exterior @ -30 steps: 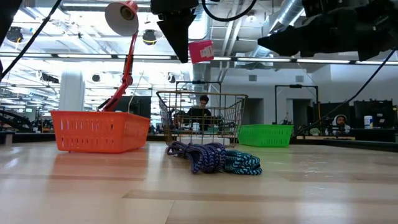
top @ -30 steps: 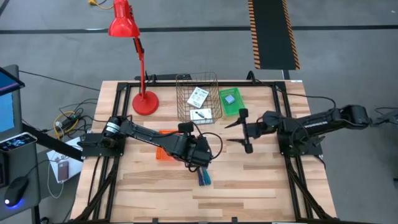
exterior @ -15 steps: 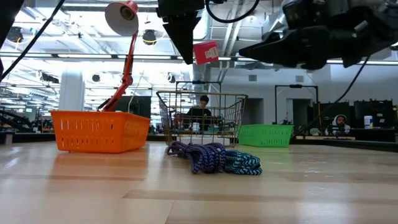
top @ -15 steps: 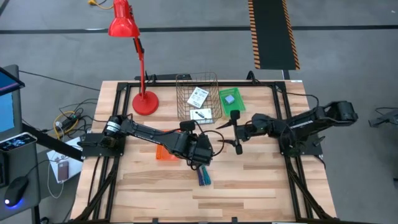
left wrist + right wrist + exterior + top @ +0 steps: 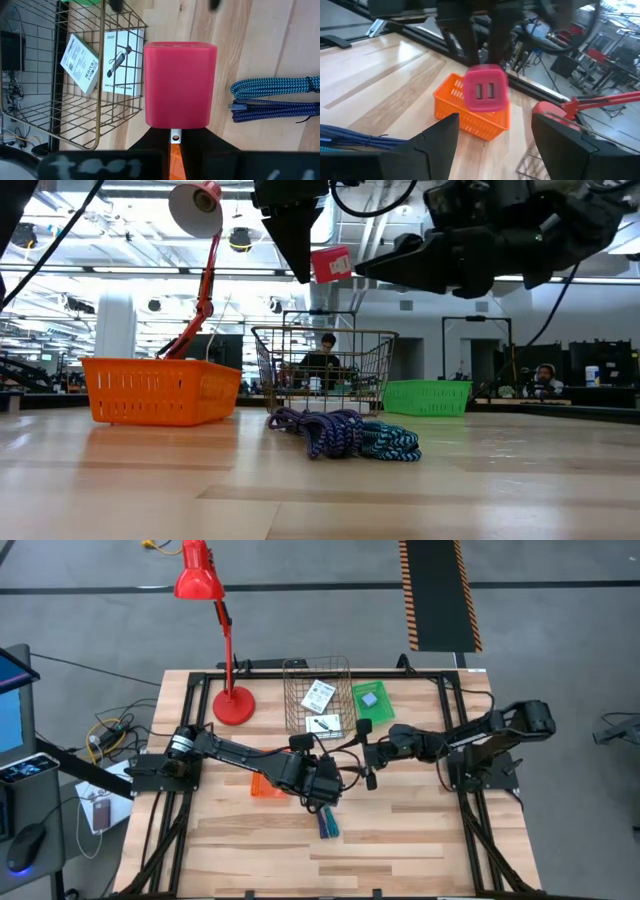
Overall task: Pick and place items into bin
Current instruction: Put the pink charger adapter into the green bin
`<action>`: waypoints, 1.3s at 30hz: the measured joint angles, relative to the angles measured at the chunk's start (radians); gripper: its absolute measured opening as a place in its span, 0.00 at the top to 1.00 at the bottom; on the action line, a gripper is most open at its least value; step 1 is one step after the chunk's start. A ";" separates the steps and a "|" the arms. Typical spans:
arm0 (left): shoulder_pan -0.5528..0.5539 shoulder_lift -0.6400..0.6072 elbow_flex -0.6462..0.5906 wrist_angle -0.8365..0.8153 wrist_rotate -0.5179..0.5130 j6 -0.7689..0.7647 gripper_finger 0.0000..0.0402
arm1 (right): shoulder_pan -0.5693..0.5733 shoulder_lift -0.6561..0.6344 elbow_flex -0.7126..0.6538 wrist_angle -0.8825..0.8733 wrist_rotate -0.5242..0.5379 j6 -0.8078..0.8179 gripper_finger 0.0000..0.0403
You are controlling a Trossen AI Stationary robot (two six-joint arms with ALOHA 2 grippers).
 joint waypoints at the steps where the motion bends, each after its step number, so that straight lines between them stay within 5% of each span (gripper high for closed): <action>1: 0.000 0.000 0.000 0.000 0.000 0.000 0.99 | 0.004 0.011 0.007 0.000 0.000 -0.001 0.39; 39: 0.016 0.000 0.000 0.053 -0.008 0.026 0.99 | 0.059 0.065 0.100 -0.011 0.047 -0.043 0.40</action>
